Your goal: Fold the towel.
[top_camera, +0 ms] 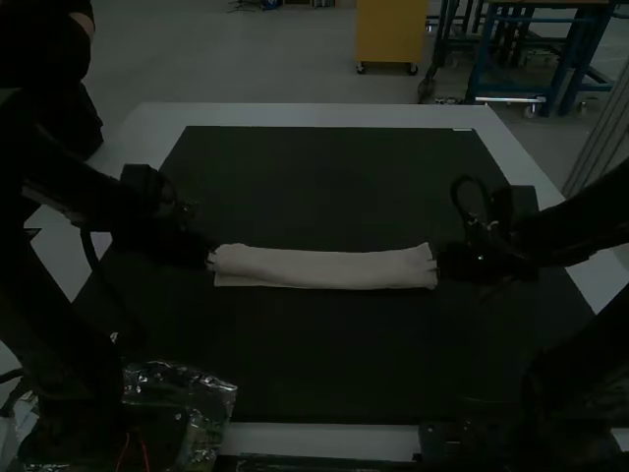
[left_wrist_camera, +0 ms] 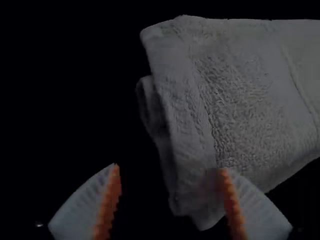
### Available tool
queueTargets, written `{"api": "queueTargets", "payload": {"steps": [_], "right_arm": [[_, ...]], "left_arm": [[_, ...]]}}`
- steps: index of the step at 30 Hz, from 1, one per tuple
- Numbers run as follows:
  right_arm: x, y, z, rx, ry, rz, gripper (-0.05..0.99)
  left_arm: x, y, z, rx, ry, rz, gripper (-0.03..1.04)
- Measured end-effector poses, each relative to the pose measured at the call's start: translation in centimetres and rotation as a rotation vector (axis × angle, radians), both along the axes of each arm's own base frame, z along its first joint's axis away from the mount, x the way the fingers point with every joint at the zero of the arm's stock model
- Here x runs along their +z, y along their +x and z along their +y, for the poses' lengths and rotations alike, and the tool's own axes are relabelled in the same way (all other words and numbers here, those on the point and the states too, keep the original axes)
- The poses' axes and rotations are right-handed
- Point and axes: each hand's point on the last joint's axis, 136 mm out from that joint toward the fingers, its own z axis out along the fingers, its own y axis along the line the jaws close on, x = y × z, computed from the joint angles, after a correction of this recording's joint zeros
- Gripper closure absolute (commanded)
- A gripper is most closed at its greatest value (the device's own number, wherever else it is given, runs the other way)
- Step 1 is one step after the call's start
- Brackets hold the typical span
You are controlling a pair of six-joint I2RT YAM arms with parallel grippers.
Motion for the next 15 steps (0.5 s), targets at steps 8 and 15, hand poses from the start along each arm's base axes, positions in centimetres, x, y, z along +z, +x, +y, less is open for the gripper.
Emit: {"api": "queueTargets", "payload": {"steps": [8,15], "right_arm": [[0.1,0.2,-0.3,-0.011,-0.016,-0.004,0.03],[1.5,1.8,-0.1,-0.007,-0.012,-0.052,0.03]], "left_arm": [[0.4,0.7,0.3,0.027,-0.008,-0.045,0.04],[4.4,3.3,1.5,0.120,-0.053,-0.196,0.04]]}}
